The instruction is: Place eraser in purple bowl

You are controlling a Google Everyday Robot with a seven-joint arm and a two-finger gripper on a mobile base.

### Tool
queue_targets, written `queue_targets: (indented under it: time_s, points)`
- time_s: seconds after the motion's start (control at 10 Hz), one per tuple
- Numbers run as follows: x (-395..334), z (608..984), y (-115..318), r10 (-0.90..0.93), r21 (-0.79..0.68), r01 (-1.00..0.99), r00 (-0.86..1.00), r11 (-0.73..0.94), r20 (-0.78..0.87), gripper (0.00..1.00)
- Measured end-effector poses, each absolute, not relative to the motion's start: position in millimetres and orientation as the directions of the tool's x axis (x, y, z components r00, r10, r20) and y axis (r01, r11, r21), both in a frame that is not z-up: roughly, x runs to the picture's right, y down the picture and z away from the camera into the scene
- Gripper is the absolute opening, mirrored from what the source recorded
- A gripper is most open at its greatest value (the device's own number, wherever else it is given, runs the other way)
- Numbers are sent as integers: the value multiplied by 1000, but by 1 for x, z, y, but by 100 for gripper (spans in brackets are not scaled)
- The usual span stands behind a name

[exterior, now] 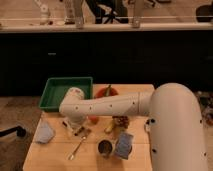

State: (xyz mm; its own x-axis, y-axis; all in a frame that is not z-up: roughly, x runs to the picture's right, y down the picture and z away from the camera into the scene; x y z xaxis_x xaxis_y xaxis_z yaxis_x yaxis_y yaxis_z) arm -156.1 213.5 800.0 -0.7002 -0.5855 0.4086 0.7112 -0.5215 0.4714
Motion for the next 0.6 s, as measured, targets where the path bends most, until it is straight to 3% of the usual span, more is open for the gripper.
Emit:
queue_targets:
  time_s: [0.6]
  points:
    - [-204,816,227,-496,539,628,-777,-562,389,80]
